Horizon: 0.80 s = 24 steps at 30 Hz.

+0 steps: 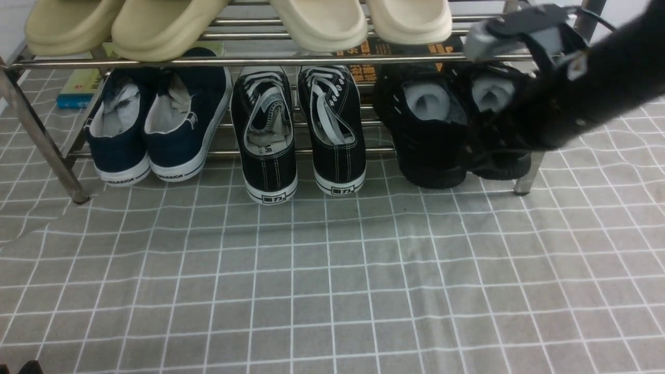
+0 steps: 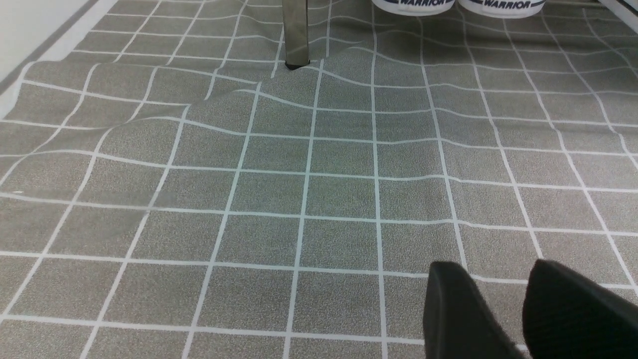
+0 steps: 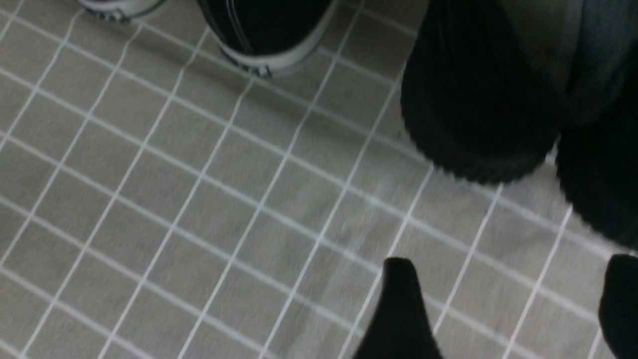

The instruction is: Take the shoes off the shelf with your hand from the grey coffee tablecloth.

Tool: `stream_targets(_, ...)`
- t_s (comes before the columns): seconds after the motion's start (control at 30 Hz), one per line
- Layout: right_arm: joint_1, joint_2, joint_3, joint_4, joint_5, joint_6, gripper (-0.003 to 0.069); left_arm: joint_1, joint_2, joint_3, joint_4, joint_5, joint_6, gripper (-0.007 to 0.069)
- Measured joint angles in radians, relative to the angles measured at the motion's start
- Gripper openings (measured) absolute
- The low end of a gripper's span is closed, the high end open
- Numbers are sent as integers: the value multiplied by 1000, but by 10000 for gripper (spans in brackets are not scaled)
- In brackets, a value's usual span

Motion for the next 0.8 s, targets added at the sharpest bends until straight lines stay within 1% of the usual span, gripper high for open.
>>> stream_targets(0.1, 35, 99, -136, -66, 11, 10, 541, 0, 0, 0, 0, 0, 0, 239)
stream_targets(0.13, 37, 106, -144, -69, 12, 9, 541, 0, 0, 0, 0, 0, 0, 239)
stream_targets(0.23, 57, 217, -263, -123, 12, 10, 543, 0, 0, 0, 0, 0, 0, 239)
stream_targets(0.43, 60, 335, -314, -177, 10, 13, 542, 0, 0, 0, 0, 0, 0, 239)
stream_targets(0.5, 62, 368, -314, -178, 10, 13, 516, 0, 0, 0, 0, 0, 0, 239)
stream_targets(0.53, 62, 381, -314, -178, 10, 13, 479, 0, 0, 0, 0, 0, 0, 239)
stream_targets(0.57, 64, 391, -314, -180, 10, 13, 421, 0, 0, 0, 0, 0, 0, 239)
stream_targets(0.6, 64, 394, -314, -181, 10, 13, 392, 0, 0, 0, 0, 0, 0, 239)
stream_targets(0.63, 64, 396, -315, -183, 16, 13, 248, 0, 0, 0, 0, 0, 0, 239)
stream_targets(0.67, 64, 396, -315, -183, 20, 13, 228, 0, 0, 0, 0, 0, 0, 239)
stream_targets(0.7, 64, 393, -328, -180, 43, 13, 71, 0, 0, 0, 0, 0, 0, 239)
stream_targets(0.73, 64, 389, -335, -174, 64, 13, 31, 0, 0, 0, 0, 0, 0, 239)
stream_targets(0.77, 64, 387, -339, -172, 70, 13, 25, 0, 0, 0, 0, 0, 0, 239)
stream_targets(0.8, 66, 371, -353, -145, 120, 13, 2, 0, 0, 0, 0, 0, 0, 239)
